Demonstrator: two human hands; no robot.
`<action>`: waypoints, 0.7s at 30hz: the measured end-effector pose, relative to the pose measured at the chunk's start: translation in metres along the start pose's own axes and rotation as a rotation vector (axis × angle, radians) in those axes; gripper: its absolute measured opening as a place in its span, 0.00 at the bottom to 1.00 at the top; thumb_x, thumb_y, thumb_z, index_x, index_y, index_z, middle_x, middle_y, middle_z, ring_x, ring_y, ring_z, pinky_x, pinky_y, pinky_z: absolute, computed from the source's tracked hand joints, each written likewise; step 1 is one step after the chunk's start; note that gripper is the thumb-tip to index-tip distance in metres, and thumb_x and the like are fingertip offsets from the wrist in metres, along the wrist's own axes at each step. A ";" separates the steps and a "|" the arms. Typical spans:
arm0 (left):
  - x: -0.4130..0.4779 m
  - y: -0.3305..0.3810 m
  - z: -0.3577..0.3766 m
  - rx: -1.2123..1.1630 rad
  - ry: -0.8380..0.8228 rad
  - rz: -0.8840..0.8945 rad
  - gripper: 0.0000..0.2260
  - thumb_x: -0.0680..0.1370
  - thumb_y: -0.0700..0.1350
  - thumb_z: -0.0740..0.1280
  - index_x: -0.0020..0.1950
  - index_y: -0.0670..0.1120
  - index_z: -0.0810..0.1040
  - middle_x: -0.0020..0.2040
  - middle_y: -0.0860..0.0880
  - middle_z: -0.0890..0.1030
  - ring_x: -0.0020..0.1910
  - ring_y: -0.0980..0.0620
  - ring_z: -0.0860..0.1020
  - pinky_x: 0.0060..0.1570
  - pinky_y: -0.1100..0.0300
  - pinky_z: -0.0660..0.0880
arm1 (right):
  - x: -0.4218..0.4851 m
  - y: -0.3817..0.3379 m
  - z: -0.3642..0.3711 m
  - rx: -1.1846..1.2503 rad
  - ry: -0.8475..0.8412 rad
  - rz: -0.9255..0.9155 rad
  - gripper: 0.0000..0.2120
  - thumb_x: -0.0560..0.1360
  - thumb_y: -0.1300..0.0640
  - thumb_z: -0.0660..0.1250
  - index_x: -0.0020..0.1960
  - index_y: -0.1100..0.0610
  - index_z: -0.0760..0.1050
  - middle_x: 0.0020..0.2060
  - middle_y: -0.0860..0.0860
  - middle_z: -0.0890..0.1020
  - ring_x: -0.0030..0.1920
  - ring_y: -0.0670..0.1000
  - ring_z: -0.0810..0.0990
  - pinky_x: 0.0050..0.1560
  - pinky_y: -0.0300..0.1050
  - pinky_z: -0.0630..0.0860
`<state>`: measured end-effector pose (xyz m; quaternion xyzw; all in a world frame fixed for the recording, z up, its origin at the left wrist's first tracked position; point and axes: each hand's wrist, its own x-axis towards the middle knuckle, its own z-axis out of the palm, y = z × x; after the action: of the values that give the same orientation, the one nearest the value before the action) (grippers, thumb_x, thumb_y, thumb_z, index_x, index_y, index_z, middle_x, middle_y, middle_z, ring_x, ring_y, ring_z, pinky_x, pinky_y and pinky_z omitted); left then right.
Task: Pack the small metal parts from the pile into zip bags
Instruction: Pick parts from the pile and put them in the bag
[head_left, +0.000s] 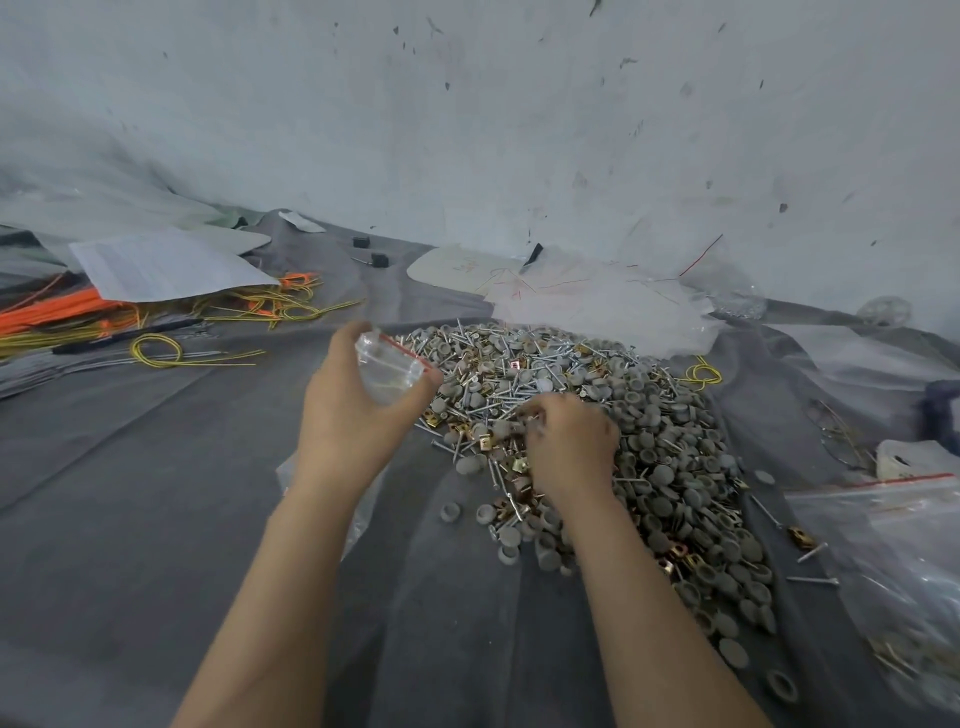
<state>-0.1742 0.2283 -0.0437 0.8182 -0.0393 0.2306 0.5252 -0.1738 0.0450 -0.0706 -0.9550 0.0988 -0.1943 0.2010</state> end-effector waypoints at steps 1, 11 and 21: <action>0.000 -0.001 0.002 -0.010 0.001 0.001 0.34 0.69 0.57 0.74 0.71 0.51 0.65 0.61 0.52 0.73 0.56 0.58 0.67 0.53 0.61 0.63 | 0.005 0.006 -0.005 0.053 0.028 0.050 0.11 0.78 0.58 0.63 0.60 0.50 0.75 0.56 0.48 0.79 0.58 0.52 0.76 0.67 0.57 0.65; -0.015 -0.010 0.035 0.022 -0.069 0.058 0.37 0.69 0.57 0.74 0.74 0.49 0.62 0.68 0.49 0.72 0.67 0.49 0.69 0.62 0.53 0.68 | 0.002 0.020 -0.029 0.241 0.037 0.001 0.07 0.77 0.59 0.65 0.54 0.55 0.79 0.45 0.48 0.81 0.38 0.42 0.75 0.41 0.32 0.74; -0.024 -0.020 0.051 0.087 -0.182 0.141 0.40 0.69 0.56 0.75 0.75 0.48 0.60 0.70 0.49 0.70 0.69 0.49 0.68 0.67 0.50 0.66 | -0.018 -0.016 -0.002 -0.277 -0.269 -0.003 0.13 0.77 0.56 0.62 0.61 0.55 0.72 0.64 0.55 0.68 0.67 0.60 0.63 0.67 0.62 0.58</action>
<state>-0.1724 0.1881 -0.0882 0.8531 -0.1340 0.1934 0.4657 -0.1892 0.0637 -0.0683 -0.9911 0.0954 -0.0499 0.0789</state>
